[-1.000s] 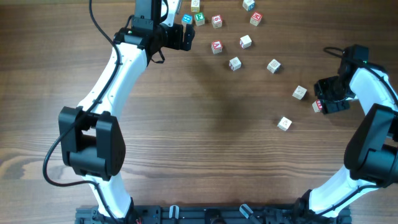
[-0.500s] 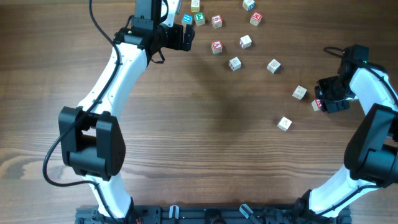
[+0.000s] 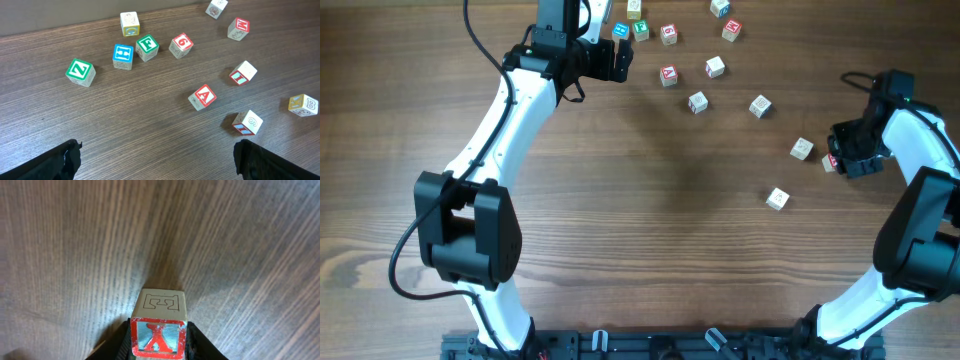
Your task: Form a circle
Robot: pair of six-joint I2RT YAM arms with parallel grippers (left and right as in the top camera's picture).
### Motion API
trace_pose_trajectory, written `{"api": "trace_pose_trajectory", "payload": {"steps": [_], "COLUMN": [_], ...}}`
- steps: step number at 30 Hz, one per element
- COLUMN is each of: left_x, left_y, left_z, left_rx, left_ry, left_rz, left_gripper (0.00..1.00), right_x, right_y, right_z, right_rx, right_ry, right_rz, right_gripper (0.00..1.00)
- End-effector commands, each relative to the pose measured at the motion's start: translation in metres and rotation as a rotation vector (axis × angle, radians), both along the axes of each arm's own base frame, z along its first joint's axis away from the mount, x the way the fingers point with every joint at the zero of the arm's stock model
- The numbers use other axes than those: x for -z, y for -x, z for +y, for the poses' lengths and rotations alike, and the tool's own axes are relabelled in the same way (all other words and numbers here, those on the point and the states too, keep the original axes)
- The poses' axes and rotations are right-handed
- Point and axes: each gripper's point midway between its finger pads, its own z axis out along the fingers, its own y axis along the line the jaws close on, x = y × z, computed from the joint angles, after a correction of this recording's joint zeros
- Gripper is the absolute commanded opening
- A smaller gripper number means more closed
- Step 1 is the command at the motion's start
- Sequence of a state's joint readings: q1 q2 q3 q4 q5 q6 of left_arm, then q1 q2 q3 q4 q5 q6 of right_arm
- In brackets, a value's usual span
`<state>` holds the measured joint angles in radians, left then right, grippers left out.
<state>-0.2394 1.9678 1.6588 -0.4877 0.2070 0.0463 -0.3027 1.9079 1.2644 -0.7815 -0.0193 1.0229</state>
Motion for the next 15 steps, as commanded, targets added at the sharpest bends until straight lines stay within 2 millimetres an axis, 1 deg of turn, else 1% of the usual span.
{"api": "trace_pose_trajectory", "payload": {"steps": [1,5,15], "left_x": [0.0069,0.0069,0.0068], "left_y": [-0.0001,-0.0001,-0.0002], "left_z": [0.0026,0.0026,0.0025], "left_rx": [-0.007,-0.007,-0.007], "left_ry": [-0.004,-0.004,-0.004], "left_rz": [0.014,0.014,0.014], "left_gripper": [1.00,1.00,1.00], "right_x": [0.0075,0.0073,0.0057], "right_y": [-0.0001,-0.0013,-0.0099], "right_z": [0.0027,0.0030,0.0118], "right_rx": [-0.005,-0.006,-0.017], "right_ry": [-0.015,-0.017,-0.070], "right_rz": [0.005,0.000,-0.041], "right_gripper": [0.32,0.32,0.31]}}
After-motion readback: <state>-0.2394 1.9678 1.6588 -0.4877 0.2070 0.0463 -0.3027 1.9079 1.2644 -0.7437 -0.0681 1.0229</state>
